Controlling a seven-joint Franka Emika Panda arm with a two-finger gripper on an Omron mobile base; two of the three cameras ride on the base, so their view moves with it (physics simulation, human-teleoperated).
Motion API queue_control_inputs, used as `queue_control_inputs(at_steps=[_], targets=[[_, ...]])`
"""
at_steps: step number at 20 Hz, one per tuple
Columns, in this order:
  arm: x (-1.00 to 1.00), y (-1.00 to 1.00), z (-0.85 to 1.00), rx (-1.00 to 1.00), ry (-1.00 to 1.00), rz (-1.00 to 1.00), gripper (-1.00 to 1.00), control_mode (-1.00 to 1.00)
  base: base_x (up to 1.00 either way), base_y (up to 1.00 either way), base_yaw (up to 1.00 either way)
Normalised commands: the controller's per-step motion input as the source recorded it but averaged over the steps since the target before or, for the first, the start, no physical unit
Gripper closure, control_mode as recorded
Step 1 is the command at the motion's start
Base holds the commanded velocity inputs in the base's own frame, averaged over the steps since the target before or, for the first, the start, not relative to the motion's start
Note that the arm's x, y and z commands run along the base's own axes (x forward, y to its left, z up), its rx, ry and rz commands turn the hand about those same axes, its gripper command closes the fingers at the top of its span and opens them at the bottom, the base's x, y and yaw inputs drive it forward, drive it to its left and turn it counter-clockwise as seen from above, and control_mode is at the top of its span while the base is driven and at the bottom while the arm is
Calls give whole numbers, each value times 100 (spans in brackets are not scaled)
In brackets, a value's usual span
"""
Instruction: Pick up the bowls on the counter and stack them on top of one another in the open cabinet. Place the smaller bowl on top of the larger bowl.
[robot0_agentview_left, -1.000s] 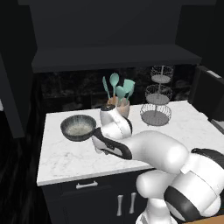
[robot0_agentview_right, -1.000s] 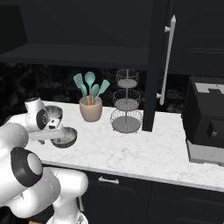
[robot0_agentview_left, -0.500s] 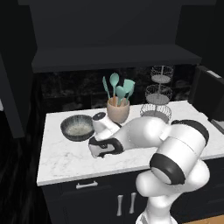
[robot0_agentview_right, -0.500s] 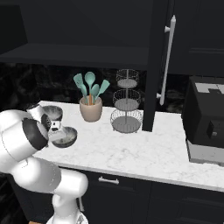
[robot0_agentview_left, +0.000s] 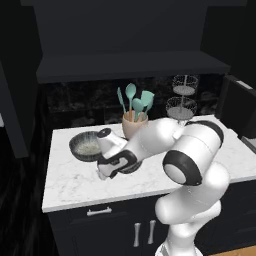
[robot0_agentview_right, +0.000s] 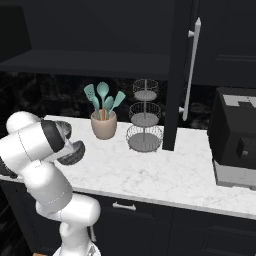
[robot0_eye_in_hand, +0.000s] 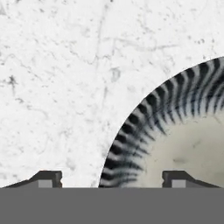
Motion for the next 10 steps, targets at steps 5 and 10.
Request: queue_control_inputs(at_steps=[5, 10], targets=[[-1, -1, -3, 0, 0, 1, 100, -100, 0, 0, 0], [-22, -28, 23, 2, -6, 1, 100, -100, 0, 0, 0]])
